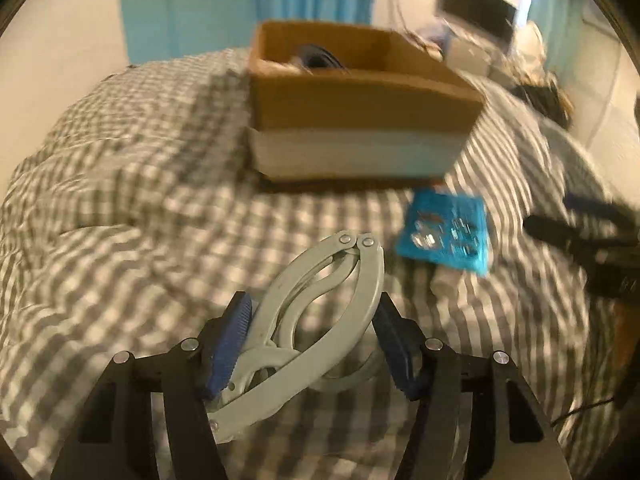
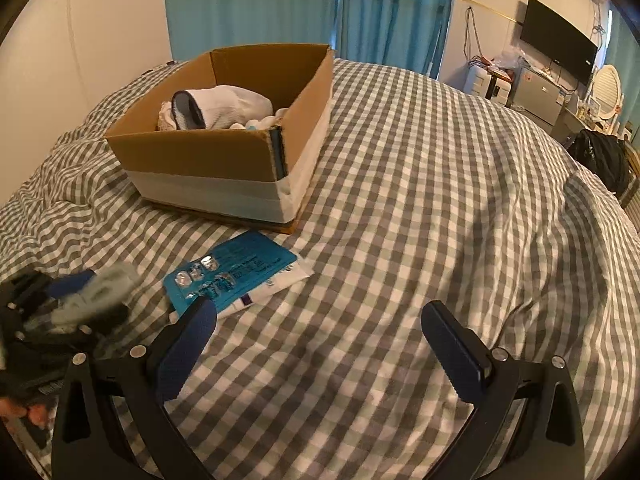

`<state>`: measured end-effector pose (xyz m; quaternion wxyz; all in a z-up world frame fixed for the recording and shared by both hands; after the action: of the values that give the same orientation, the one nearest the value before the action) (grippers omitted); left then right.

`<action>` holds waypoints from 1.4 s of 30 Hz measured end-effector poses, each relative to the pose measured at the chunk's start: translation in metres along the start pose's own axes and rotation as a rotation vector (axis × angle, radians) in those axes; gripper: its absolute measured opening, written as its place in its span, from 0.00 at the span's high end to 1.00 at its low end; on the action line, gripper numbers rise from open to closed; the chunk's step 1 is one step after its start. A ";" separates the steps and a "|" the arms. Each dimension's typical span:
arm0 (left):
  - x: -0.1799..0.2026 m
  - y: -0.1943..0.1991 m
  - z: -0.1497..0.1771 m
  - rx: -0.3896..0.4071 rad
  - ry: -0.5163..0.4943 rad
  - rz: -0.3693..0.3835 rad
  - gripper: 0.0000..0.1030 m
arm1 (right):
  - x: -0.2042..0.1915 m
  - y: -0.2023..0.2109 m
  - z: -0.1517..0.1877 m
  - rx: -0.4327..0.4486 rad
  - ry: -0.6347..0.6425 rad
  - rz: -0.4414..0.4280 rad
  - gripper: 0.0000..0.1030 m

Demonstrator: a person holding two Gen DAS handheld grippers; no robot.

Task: Organize objects
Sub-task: 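Grasp the grey plastic clip with the left tool while the right tool grasps the blue blister pack, then carry the clip and blister pack over the box and release them inside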

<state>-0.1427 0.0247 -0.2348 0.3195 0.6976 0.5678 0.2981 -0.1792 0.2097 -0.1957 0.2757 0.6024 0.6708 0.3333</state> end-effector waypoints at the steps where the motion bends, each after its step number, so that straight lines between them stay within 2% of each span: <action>1: -0.006 0.003 -0.003 0.016 0.016 -0.018 0.38 | -0.003 -0.001 -0.001 -0.002 0.000 -0.001 0.00; 3: -0.015 0.007 -0.007 0.031 0.037 -0.038 0.38 | -0.013 -0.003 -0.005 -0.003 0.006 -0.011 0.00; 8: -0.035 0.009 -0.012 0.040 0.098 -0.036 0.38 | -0.042 -0.020 -0.017 -0.015 0.029 -0.008 0.00; 11: -0.047 0.008 -0.013 0.041 0.115 -0.048 0.38 | -0.057 -0.049 -0.011 -0.088 0.051 0.024 0.00; 13: -0.054 0.009 -0.012 0.042 0.135 -0.044 0.38 | -0.068 -0.065 -0.003 -0.130 0.066 0.027 0.04; 17: -0.062 0.005 -0.010 0.026 0.165 -0.036 0.38 | -0.085 -0.071 0.001 -0.132 0.106 0.020 0.26; 18: -0.063 0.005 -0.009 0.022 0.169 -0.031 0.38 | -0.089 -0.069 0.000 -0.121 0.124 0.023 0.36; 19: -0.063 0.005 -0.010 0.021 0.171 -0.029 0.38 | -0.090 -0.068 -0.001 -0.113 0.134 0.027 0.41; 21: -0.063 0.005 -0.009 0.019 0.169 -0.026 0.38 | -0.093 -0.064 -0.002 -0.102 0.154 0.030 0.62; 22: -0.063 0.005 -0.009 0.019 0.169 -0.026 0.38 | -0.094 -0.063 -0.002 -0.102 0.156 0.017 0.64; 23: -0.063 0.005 -0.009 0.019 0.170 -0.025 0.38 | -0.095 -0.061 -0.003 -0.098 0.159 0.007 0.71; 25: -0.063 0.005 -0.009 0.021 0.170 -0.025 0.38 | -0.098 -0.057 -0.003 -0.088 0.168 -0.005 0.74; 30: -0.057 0.011 -0.007 0.028 0.174 -0.002 0.38 | -0.101 -0.039 0.000 -0.074 0.173 -0.048 0.91; 38: -0.047 0.037 -0.008 0.053 0.171 -0.015 0.38 | -0.096 0.000 0.006 -0.035 0.219 -0.074 0.92; 42: -0.033 0.058 -0.009 0.079 0.158 -0.007 0.38 | -0.085 0.027 0.006 -0.005 0.201 -0.104 0.92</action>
<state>-0.1203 -0.0151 -0.1857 0.2468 0.6821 0.6049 0.3285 -0.1478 0.1277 -0.1811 0.2253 0.5298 0.7245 0.3790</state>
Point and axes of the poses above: each gripper's, at about its wrist camera, not at the fingertips, and y roughly against the way its jaws point, x to its right, z to its underside, the point moved 9 cm from there along -y, roughly the way its jaws point
